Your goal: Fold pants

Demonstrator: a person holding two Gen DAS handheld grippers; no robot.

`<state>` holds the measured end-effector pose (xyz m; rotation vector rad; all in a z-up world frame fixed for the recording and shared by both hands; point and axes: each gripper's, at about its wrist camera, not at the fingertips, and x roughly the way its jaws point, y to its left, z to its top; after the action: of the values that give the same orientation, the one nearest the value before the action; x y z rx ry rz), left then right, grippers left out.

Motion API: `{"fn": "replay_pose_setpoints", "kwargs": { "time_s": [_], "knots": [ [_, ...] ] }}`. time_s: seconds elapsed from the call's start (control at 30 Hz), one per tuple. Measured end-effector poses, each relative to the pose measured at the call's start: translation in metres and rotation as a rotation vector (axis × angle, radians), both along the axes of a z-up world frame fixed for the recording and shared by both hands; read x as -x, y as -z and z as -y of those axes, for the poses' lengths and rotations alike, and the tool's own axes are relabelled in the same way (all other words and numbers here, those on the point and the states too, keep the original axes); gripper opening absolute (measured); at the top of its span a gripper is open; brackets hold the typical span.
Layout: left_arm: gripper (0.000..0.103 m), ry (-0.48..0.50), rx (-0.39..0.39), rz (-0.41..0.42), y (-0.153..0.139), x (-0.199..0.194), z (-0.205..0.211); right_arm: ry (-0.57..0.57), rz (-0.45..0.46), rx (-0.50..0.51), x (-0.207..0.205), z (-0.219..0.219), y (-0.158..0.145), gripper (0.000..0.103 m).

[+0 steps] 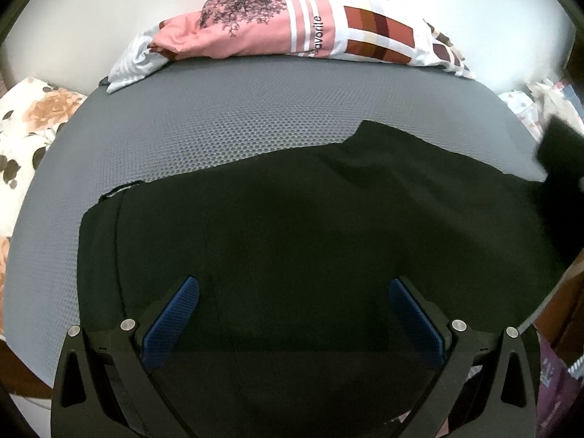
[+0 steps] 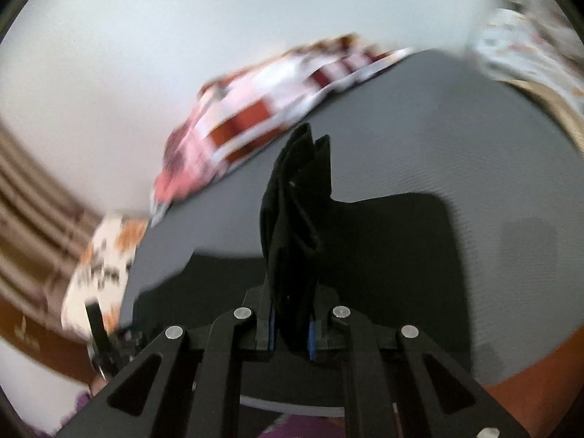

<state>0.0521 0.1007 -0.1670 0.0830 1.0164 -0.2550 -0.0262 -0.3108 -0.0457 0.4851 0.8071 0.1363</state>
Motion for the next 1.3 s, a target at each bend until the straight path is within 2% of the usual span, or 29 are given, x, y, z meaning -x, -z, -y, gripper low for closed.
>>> {"fn": "replay_pose_setpoints", "kwargs": {
  "time_s": [0.1,0.23,0.43,0.6,1.1,1.2,1.27,1.3],
  "knots": [
    [0.103,0.01,0.014,-0.013,0.0,0.001,0.0,-0.075,-0.055,0.025,-0.015,-0.038,0.026,0.011],
    [0.103,0.007,0.041,-0.027,0.0,0.0,-0.002,-0.153,-0.09,0.122,-0.019,-0.086,0.049,0.011],
    [0.103,0.017,0.062,-0.046,0.001,0.0,0.001,-0.217,-0.099,0.217,-0.02,-0.122,0.059,0.011],
    [0.103,0.032,0.043,-0.039,0.001,0.002,0.006,-0.235,-0.108,0.234,-0.022,-0.131,0.063,0.012],
    [0.103,0.018,0.055,-0.074,0.008,-0.003,0.001,-0.281,-0.115,0.263,-0.024,-0.147,0.071,0.015],
    [0.103,0.023,0.047,-0.074,0.009,-0.003,0.003,-0.293,-0.116,0.254,-0.025,-0.148,0.073,0.017],
    [0.103,0.025,0.045,-0.075,0.01,-0.002,0.003,-0.312,-0.115,0.227,-0.026,-0.148,0.075,0.023],
    [0.103,0.025,0.044,-0.076,0.01,-0.003,0.003,-0.328,-0.12,0.191,-0.026,-0.148,0.076,0.031]
  ]
}}
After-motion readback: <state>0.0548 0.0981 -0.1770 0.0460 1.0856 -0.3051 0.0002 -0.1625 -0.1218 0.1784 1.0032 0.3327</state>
